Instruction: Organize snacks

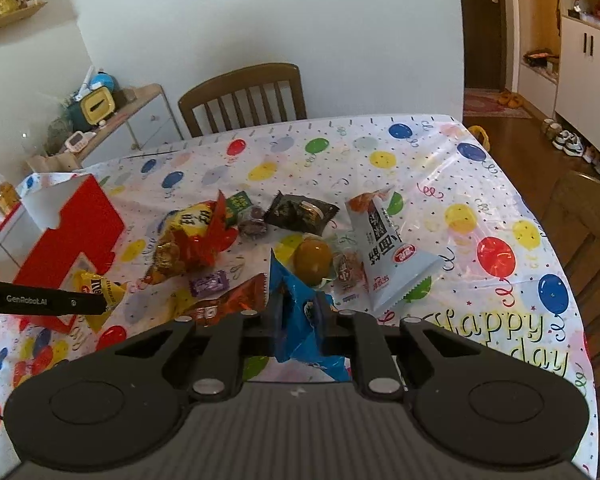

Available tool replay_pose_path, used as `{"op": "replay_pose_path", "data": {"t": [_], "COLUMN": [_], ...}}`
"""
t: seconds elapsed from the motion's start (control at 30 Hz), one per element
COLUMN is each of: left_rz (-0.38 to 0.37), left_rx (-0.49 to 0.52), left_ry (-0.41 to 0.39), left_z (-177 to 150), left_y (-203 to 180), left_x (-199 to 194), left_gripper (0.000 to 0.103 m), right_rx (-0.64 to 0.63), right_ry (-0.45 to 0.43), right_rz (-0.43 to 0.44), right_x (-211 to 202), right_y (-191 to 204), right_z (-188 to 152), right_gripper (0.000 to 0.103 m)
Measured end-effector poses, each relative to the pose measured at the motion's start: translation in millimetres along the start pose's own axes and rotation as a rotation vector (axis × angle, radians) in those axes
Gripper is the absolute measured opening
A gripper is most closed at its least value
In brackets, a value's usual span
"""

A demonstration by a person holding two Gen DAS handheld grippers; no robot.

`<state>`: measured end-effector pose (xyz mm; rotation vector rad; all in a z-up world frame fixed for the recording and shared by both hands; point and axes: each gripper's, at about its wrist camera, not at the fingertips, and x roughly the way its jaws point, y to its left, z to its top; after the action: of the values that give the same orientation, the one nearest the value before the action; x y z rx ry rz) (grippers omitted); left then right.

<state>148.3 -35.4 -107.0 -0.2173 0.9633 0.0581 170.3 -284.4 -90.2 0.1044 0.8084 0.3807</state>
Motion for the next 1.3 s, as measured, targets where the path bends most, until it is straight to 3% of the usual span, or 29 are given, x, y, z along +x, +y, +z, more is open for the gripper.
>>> {"op": "replay_pose_path", "data": {"t": [0.17, 0.43, 0.6, 0.77, 0.87, 0.93, 1.0, 1.07, 1.23, 1.3], "left_rz": [0.013, -0.009, -0.022, -0.043, -0.059, -0.068, -0.055, -0.053, -0.054, -0.053], "left_rx": [-0.003, 0.023, 0.082, 0.124, 0.148, 0.177, 0.198, 0.232, 0.247, 0.252], "left_ry": [-0.009, -0.04, -0.012, 0.053, 0.085, 0.094, 0.079, 0.053, 0.111, 0.124], "left_z": [-3, 0, -3, -21, -31, -39, -45, -52, -60, -65], "left_y": [5, 21, 29, 36, 34, 31, 28, 24, 20, 19], "left_x": [-17, -41, -36, -25, -18, -16, -17, -17, 2, 7], "left_gripper": [0.017, 0.001, 0.002, 0.009, 0.022, 0.035, 0.078, 0.076, 0.066, 0.058], "right_rx": [-0.017, -0.058, -0.062, -0.032, -0.018, -0.007, -0.001, 0.004, 0.012, 0.01], "right_ry": [-0.012, -0.043, -0.051, -0.034, -0.019, -0.013, -0.013, -0.014, -0.01, -0.008], "right_rz": [0.035, 0.089, 0.096, 0.091, 0.085, 0.082, 0.077, 0.07, 0.054, 0.05], "right_x": [-17, -37, -39, -38, -39, -39, -41, -42, -43, -43], "right_y": [11, 43, 61, 67, 68, 68, 67, 67, 64, 64], "right_z": [5, 18, 22, 15, 8, 5, 3, 2, 0, 0], "right_gripper": [0.015, 0.015, 0.015, 0.015, 0.015, 0.015, 0.015, 0.015, 0.015, 0.015]}}
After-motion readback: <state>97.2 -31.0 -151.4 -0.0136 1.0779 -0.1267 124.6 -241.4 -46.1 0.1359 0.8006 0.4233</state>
